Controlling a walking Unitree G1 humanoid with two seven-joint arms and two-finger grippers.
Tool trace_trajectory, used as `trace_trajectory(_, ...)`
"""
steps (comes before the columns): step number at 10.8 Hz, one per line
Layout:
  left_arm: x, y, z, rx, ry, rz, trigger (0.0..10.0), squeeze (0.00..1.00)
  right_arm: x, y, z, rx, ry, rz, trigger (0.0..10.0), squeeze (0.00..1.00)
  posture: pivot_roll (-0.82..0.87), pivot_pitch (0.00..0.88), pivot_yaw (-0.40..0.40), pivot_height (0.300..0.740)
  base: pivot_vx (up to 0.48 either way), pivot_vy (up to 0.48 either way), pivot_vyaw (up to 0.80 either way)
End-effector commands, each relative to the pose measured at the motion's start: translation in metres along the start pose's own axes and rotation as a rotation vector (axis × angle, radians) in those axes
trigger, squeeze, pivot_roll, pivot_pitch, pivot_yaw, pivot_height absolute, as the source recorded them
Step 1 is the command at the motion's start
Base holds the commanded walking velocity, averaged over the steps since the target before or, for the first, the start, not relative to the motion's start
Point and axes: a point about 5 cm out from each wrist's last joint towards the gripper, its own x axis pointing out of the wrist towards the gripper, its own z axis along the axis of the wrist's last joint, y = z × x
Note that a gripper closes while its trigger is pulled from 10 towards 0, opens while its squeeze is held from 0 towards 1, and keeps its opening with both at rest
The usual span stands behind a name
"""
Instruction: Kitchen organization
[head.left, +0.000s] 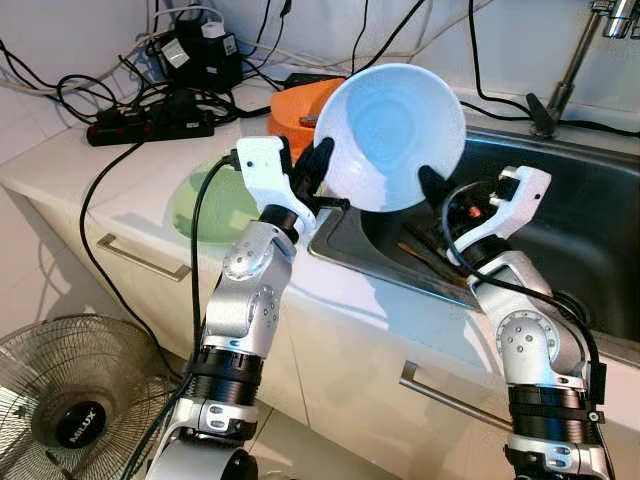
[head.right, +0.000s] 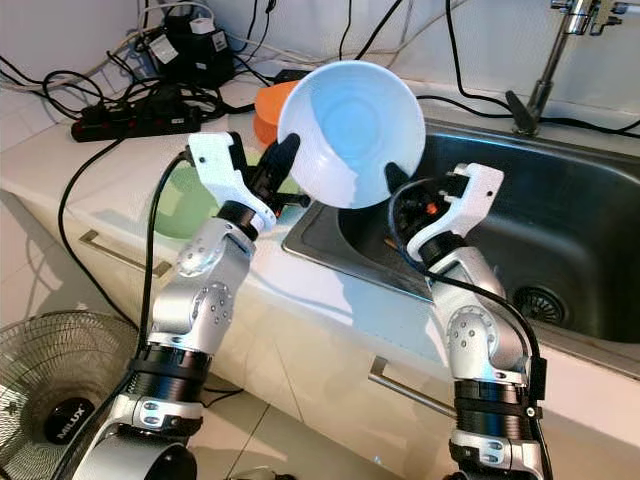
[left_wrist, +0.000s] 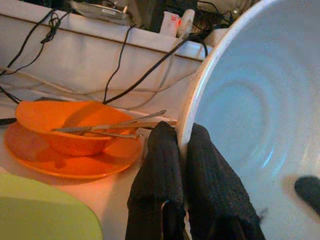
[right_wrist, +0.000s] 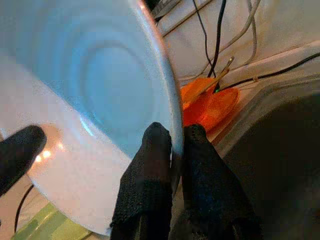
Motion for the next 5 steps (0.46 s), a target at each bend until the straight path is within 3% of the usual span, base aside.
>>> trace_trajectory(1,0.0012,-0.0057,0.0037,0.020,-0.008,-0.038,10.0,0.00,0.0051,0.0083,-0.0009,0.003,0.004,0.040,0.0,0.00,0.02,0.000,0.105,0.740,0.000,0.000,0.00)
trace_trajectory(2,0.0006,-0.0101,0.0021,0.048,0.003,-0.083,10.0,1.00,0.0058,0.0085,-0.0006,0.008,0.002,0.040,0.0,0.00,0.02,0.000,0.106,0.740,0.000,0.000,0.00)
trace_trajectory(5,-0.0019,-0.0153,-0.0054,0.091,0.036,-0.119,10.0,1.00,0.0082,0.0062,0.0050,0.049,-0.037,0.011,0.0,0.00,0.02,0.000,0.110,0.740,0.000,0.000,0.00)
